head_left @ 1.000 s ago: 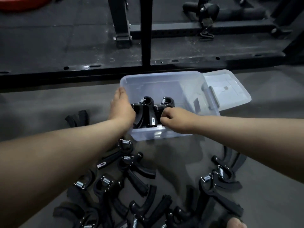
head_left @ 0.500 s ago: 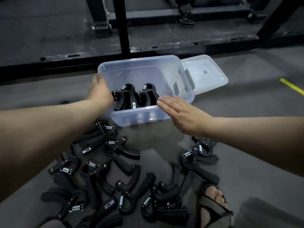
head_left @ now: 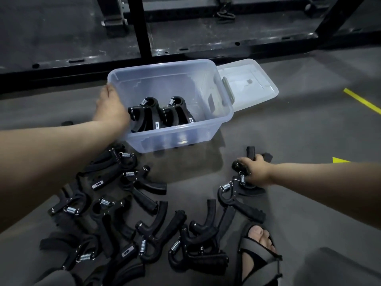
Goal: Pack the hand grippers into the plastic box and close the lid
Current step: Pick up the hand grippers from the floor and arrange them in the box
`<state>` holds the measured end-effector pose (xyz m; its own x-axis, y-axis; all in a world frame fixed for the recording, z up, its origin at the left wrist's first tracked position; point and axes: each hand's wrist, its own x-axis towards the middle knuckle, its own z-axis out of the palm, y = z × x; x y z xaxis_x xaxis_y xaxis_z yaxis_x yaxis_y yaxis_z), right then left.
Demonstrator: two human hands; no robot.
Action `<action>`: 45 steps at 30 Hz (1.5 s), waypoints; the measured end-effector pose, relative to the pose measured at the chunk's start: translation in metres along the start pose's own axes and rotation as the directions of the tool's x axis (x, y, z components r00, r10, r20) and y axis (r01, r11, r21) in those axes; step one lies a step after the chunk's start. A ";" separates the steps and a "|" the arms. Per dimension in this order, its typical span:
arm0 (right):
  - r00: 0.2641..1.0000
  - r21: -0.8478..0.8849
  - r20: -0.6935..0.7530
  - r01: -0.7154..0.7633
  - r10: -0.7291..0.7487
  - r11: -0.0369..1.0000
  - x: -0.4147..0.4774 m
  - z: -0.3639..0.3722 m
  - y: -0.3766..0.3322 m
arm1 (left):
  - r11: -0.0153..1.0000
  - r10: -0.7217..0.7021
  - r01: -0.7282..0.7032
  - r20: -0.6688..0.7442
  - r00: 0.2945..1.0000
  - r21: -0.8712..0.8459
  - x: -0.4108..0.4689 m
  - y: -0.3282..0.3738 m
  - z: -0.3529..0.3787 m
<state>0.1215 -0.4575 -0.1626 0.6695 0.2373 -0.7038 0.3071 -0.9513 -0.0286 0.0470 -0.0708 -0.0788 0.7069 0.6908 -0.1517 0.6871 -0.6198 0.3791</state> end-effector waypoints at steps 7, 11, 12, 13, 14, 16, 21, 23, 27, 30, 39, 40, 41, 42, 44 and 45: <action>0.996 0.445 0.003 -0.084 0.093 0.892 0.011 -0.014 -0.033 | 1.000 0.013 -0.013 -0.014 1.000 0.000 0.002 -0.003 0.002; 0.999 0.406 -0.009 0.045 -0.046 0.913 0.008 -0.029 -0.040 | 1.000 0.006 -0.006 -0.021 1.000 0.007 0.004 -0.004 0.003; 0.996 0.278 -0.080 0.051 -0.030 0.959 0.008 -0.031 -0.041 | 1.000 0.006 -0.006 -0.024 1.000 0.007 0.004 -0.004 0.003; 0.992 0.196 -0.119 -0.020 0.044 0.980 0.007 -0.032 -0.041 | 1.000 0.007 -0.007 -0.026 1.000 0.004 0.005 -0.005 0.004; 0.986 0.173 -0.106 -0.106 0.126 0.979 0.007 -0.030 -0.040 | 1.000 0.008 -0.008 -0.027 1.000 0.002 0.005 -0.006 0.004; 0.987 0.237 -0.008 -0.156 0.162 0.959 0.007 -0.022 -0.044 | 1.000 0.008 -0.008 -0.025 1.000 0.001 0.005 -0.006 0.005; 0.961 0.270 -0.129 -0.201 0.243 0.942 0.009 -0.008 -0.066 | 1.000 0.014 -0.014 -0.023 1.000 -0.010 0.007 -0.008 0.005; 0.964 0.313 0.003 -0.253 0.266 0.915 0.008 -0.020 -0.069 | 1.000 0.022 -0.022 -0.027 0.999 -0.016 0.008 -0.008 0.005; 0.982 0.303 0.127 -0.170 0.137 0.938 -0.014 -0.045 -0.090 | 1.000 0.023 -0.024 -0.037 0.999 -0.018 0.007 -0.009 0.006; 0.980 0.369 0.180 -0.149 0.087 0.917 -0.030 -0.044 -0.110 | 1.000 0.026 -0.027 -0.036 0.999 -0.013 0.009 -0.010 0.006; 0.877 0.594 0.450 -0.150 -0.171 0.790 -0.027 -0.030 -0.152 | 1.000 0.022 -0.022 -0.036 0.999 -0.003 0.010 -0.008 0.006; 0.894 0.521 0.419 -0.093 -0.159 0.849 -0.021 -0.026 -0.155 | 1.000 0.022 -0.022 -0.037 0.999 -0.002 0.010 -0.008 0.006; 0.914 0.357 0.377 0.006 -0.150 0.934 -0.016 -0.024 -0.156 | 1.000 0.021 -0.021 -0.038 0.999 -0.002 0.010 -0.009 0.006; 0.937 0.142 0.314 0.112 -0.152 0.983 -0.010 -0.023 -0.155 | 1.000 0.021 -0.021 -0.038 0.999 -0.003 0.010 -0.008 0.006; 0.968 -0.200 0.135 0.237 -0.213 0.951 -0.002 -0.021 -0.149 | 1.000 0.017 -0.017 -0.036 0.999 -0.004 0.010 -0.008 0.006; 0.969 -0.250 0.081 0.247 -0.234 0.936 0.001 -0.021 -0.147 | 1.000 0.016 -0.016 -0.032 0.999 -0.007 0.010 -0.008 0.006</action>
<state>0.0915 -0.3137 -0.1439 0.5218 0.4366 -0.7329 0.6220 -0.7827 -0.0235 0.0495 -0.0612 -0.0889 0.7117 0.6928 -0.1161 0.6746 -0.6280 0.3880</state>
